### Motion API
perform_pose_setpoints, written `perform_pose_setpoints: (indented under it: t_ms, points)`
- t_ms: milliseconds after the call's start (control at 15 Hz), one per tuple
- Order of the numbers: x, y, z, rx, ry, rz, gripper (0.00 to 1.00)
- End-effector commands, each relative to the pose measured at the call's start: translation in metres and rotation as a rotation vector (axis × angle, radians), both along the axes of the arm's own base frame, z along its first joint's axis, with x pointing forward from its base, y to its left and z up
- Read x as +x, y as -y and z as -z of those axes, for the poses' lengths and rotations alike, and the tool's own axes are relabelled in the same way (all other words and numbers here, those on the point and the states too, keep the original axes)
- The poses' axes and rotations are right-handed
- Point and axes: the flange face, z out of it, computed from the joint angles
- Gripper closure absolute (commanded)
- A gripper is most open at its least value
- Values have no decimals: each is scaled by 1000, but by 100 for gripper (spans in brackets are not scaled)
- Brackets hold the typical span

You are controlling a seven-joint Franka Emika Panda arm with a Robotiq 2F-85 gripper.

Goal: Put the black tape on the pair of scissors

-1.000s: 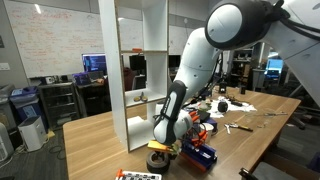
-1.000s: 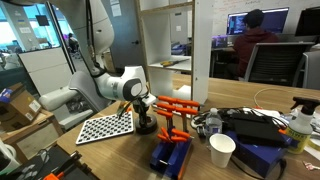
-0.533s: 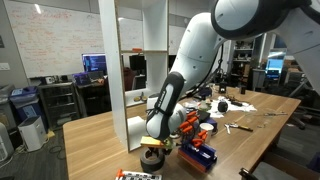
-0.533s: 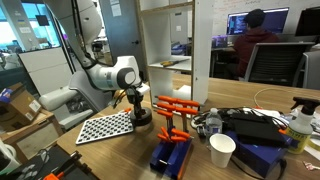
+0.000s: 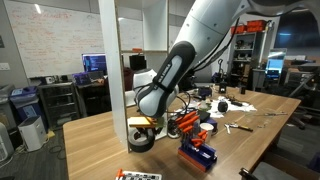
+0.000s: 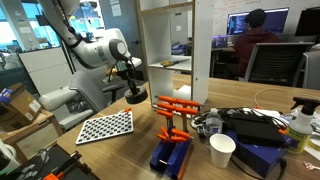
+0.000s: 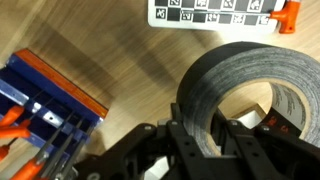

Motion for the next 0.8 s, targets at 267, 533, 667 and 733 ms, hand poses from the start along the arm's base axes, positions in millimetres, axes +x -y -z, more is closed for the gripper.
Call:
perform_pose_setpoints:
  t_ms: [267, 533, 667, 733]
  points:
    - [49, -8, -166, -111, 261, -111, 92]
    - [54, -4, -211, -184, 311, -152, 92]
    - [52, 7, -223, -223, 317, -167, 92]
    - [51, 11, -229, -240, 326, -178, 92]
